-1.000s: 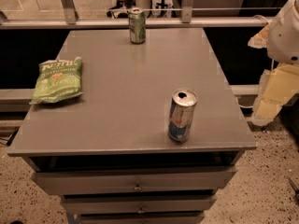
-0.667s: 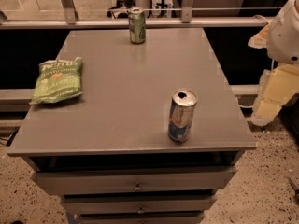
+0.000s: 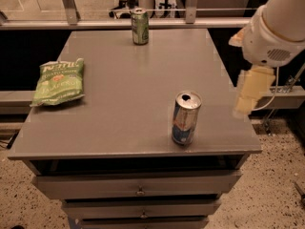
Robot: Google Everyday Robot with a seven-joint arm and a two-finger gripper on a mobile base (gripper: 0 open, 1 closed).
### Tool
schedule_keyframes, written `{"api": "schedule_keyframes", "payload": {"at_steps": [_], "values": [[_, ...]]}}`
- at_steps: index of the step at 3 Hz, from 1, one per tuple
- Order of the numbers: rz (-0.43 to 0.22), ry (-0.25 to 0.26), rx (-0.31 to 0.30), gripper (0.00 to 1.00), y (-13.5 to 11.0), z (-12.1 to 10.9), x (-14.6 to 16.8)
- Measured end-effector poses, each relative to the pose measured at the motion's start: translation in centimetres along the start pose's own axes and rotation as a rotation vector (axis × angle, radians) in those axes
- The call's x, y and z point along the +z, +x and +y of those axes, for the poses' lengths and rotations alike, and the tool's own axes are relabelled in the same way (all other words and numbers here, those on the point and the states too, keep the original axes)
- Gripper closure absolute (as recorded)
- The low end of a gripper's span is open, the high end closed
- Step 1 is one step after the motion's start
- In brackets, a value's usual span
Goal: Move green can near green jalapeno chip bag
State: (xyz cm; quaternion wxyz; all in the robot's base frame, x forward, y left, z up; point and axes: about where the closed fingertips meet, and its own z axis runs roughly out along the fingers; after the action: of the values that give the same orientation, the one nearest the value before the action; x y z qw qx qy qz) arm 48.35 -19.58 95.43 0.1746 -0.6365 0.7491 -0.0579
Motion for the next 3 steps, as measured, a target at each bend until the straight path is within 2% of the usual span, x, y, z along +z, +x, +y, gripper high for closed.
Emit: {"api": "schedule_keyframes", "payload": {"at_steps": [1, 2, 3], "values": [[-0.058, 0.083, -0.059, 0.0, -3.5, -4.4, 2.9], [-0.12, 0.151, -0.059, 0.0, -6.9, -8.6, 4.5], [-0.171, 0.182, 0.02, 0.0, -9.5, -11.8, 4.7]]}}
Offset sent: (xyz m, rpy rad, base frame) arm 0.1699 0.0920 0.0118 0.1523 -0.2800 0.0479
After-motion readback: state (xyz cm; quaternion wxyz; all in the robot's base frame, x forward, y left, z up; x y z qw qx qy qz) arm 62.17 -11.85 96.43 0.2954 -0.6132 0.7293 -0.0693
